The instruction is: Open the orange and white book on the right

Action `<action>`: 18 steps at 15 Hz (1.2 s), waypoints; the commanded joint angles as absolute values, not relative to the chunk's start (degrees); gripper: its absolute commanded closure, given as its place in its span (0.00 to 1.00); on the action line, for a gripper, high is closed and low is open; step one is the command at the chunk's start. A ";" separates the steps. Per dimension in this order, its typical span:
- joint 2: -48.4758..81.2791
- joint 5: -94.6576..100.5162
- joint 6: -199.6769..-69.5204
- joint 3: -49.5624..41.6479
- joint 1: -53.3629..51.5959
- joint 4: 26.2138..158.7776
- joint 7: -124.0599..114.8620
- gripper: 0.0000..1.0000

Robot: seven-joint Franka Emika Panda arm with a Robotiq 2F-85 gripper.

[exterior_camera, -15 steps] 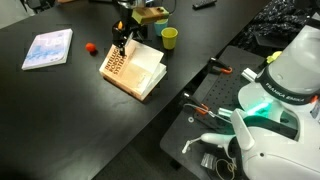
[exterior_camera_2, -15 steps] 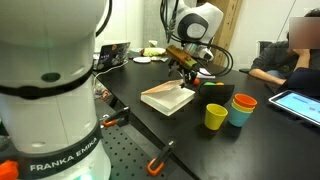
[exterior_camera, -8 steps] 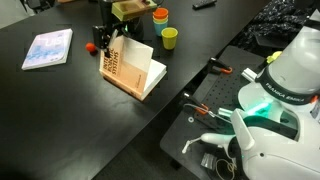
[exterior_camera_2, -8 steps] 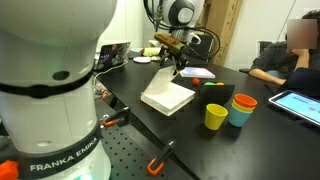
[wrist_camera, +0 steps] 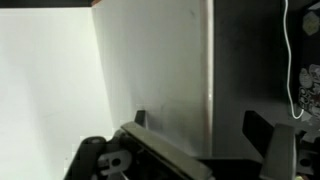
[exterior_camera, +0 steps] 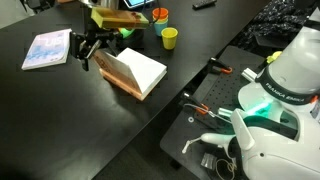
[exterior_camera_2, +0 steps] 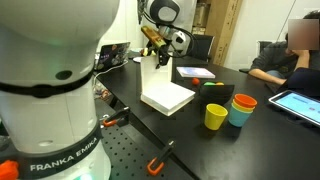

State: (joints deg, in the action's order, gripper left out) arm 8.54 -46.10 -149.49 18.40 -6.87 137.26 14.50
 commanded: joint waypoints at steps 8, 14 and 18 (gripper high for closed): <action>8.66 -56.93 -152.24 19.71 -13.96 139.75 22.29 0.00; 9.58 -41.26 -159.62 12.20 -10.69 143.08 15.22 0.00; 11.07 -30.14 -158.56 7.42 -7.48 143.57 5.41 0.00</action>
